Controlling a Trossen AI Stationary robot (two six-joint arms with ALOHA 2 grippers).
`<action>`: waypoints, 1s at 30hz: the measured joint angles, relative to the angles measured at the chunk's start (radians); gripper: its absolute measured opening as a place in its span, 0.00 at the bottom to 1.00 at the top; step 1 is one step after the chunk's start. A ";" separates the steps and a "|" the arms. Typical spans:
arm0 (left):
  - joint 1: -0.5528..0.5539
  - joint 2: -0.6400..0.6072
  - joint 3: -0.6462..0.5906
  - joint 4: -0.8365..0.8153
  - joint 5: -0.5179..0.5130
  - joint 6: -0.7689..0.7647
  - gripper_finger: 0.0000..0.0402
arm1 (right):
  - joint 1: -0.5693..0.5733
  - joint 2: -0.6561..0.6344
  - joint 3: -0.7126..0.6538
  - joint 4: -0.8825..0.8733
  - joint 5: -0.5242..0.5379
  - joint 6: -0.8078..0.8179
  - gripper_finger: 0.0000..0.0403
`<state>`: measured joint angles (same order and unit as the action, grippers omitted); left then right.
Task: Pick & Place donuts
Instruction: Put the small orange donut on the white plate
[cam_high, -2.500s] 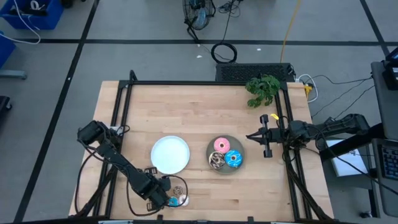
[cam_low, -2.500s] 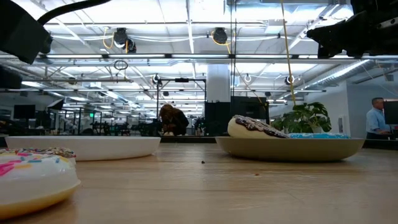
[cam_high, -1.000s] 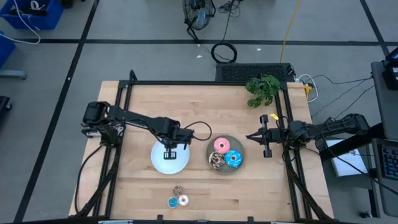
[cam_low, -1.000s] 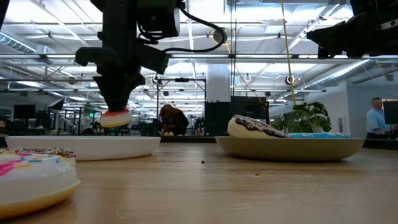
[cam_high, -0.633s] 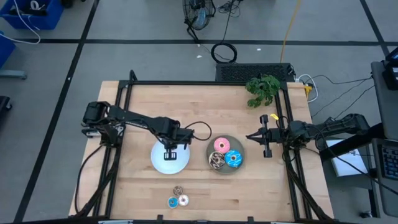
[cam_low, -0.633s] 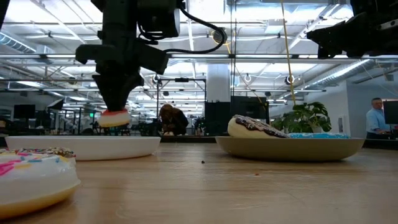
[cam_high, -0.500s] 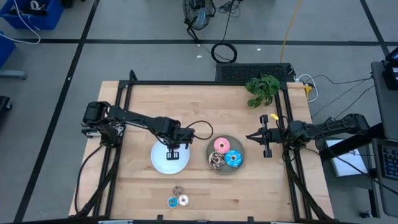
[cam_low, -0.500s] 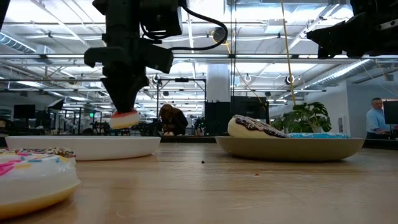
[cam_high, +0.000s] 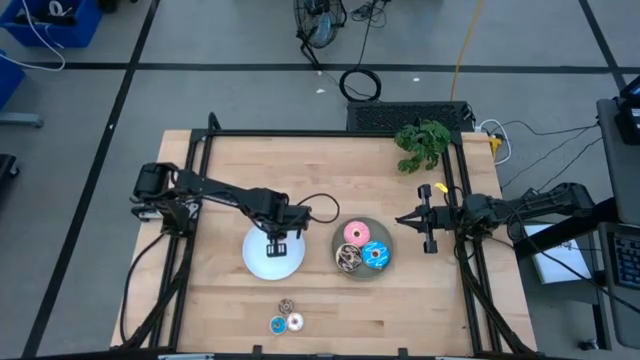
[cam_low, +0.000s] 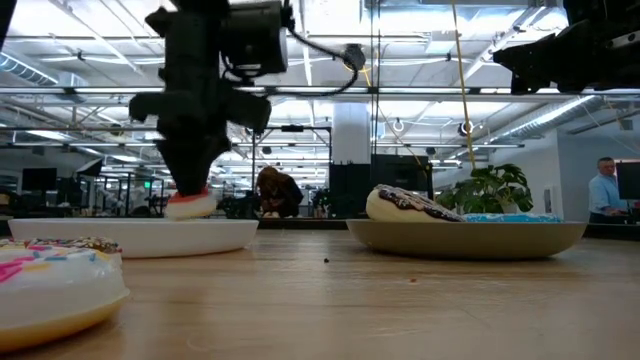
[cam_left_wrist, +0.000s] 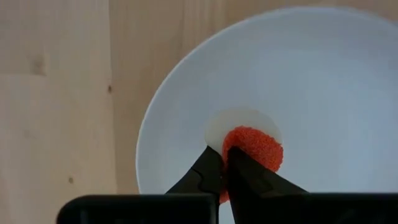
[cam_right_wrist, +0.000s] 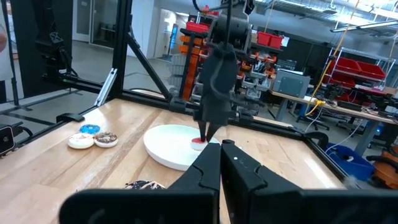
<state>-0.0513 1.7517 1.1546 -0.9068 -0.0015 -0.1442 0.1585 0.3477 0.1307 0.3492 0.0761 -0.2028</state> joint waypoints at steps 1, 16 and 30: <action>0.002 0.000 -0.017 0.011 0.001 0.001 0.05 | 0.000 0.000 0.000 0.000 0.000 0.002 0.00; 0.036 0.012 -0.054 0.074 0.003 0.003 0.02 | 0.000 0.000 0.000 0.001 0.000 0.004 0.00; 0.036 0.012 -0.054 0.084 0.001 -0.008 0.23 | 0.000 0.000 0.000 -0.002 0.000 0.004 0.00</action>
<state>-0.0151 1.7641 1.1004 -0.8227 -0.0006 -0.1519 0.1589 0.3477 0.1307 0.3473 0.0761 -0.1989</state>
